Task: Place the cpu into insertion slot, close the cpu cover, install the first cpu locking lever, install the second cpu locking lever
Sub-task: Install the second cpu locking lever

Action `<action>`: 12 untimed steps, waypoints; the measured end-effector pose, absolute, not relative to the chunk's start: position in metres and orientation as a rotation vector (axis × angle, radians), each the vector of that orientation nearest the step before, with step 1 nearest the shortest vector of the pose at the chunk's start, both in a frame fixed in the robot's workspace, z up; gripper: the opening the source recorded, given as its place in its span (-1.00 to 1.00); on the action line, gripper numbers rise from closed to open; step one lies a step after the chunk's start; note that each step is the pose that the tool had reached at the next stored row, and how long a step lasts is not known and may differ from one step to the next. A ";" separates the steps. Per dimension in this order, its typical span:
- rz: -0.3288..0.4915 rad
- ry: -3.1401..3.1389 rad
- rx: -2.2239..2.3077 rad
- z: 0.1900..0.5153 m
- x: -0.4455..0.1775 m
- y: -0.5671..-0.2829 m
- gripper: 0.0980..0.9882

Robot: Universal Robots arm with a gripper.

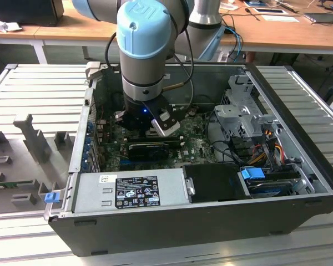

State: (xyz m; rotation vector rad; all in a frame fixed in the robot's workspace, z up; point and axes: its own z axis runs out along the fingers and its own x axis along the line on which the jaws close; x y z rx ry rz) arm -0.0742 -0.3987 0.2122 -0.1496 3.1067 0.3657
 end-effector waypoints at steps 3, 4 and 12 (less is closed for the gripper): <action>0.372 3.105 -0.150 0.209 -0.074 -0.399 -0.98; 0.381 3.104 -0.149 0.207 -0.075 -0.399 -0.98; 0.446 3.089 -0.150 0.200 -0.075 -0.398 -0.98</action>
